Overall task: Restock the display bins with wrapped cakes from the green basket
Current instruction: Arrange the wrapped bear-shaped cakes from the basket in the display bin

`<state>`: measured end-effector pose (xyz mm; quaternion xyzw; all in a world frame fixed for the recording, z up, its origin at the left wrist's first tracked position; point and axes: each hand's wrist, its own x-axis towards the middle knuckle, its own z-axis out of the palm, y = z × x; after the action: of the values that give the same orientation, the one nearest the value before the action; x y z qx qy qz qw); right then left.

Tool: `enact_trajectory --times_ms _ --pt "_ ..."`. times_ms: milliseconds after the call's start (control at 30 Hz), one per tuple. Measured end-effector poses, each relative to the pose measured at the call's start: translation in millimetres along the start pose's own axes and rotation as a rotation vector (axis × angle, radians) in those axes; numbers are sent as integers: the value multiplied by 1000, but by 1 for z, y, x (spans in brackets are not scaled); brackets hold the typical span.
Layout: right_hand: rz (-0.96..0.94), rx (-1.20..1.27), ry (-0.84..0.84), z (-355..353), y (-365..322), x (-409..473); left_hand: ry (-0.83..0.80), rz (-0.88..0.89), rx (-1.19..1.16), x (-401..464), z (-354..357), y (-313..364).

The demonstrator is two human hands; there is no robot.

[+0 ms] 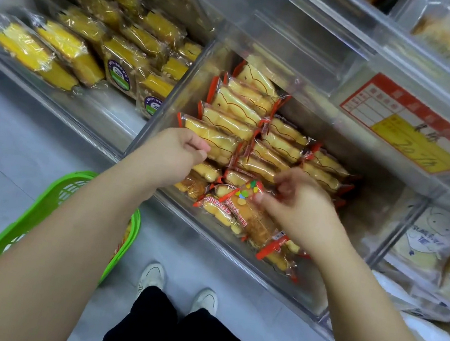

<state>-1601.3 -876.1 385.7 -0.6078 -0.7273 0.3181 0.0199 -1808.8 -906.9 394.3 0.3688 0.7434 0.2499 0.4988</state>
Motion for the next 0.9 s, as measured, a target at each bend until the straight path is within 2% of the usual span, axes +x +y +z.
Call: enact_trajectory --times_ms 33,100,167,233,333,400,467,533,600,700,767,833,900 --pt "21 -99 -73 4 5 -7 7 21 36 -1 0 0" --pt "43 -129 -139 11 8 -17 -2 62 102 -5 -1 0" --pt "9 -39 -53 12 6 -21 -38 90 159 -8 1 -1" --pt "-73 47 103 13 -1 -23 -88 100 199 -10 3 0" --pt "-305 -11 310 17 -17 -28 -156 71 135 -12 5 3" --pt "-452 -75 369 20 -22 -31 -180 50 69 -12 4 4" --pt "-515 2 321 20 -22 -31 -204 79 38 -12 1 2" --pt "-430 227 175 18 -20 -31 -224 115 6 -12 -4 -1" --pt "-233 459 49 14 -18 -30 -218 141 -54 -11 -10 -4" --pt "18 685 31 16 -13 -25 -185 173 -188 -11 -16 -7" --pt "69 813 -19 18 -12 -21 -175 196 -188 -11 -15 -8" --pt "60 816 -61 23 -14 -17 -163 218 -145 -10 -15 -9" --pt "26 673 -11 30 -17 -13 -99 251 -13 -9 -13 -10"
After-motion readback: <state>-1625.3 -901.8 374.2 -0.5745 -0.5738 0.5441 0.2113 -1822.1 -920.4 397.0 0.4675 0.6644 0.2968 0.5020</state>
